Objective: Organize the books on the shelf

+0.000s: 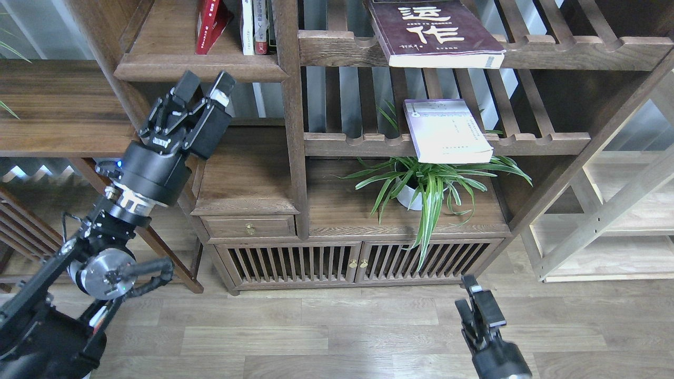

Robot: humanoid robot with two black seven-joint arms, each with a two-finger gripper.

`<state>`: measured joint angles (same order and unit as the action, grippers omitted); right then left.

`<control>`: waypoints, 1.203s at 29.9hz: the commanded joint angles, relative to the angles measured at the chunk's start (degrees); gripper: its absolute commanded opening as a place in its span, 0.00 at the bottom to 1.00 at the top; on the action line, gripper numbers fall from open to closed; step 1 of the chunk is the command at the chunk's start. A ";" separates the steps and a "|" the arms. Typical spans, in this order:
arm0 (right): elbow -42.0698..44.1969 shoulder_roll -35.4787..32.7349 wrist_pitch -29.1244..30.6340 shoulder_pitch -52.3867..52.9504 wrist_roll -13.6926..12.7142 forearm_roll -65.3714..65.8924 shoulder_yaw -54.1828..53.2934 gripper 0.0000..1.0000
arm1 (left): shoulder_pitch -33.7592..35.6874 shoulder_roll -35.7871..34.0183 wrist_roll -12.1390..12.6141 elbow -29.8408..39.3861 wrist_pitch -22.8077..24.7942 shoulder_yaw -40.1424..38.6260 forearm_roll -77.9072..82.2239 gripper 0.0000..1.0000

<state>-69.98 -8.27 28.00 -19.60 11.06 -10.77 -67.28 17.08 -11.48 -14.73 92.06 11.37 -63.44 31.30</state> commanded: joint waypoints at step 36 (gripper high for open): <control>-0.42 1.68 0.00 20.03 0.02 0.13 -0.04 0.99 | -10.66 11.48 1.55 -19.37 16.63 -1.34 -13.80 0.99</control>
<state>-70.44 -6.49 28.00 -0.38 11.07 -10.63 -67.23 6.79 0.00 -13.13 73.44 28.00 -65.11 17.49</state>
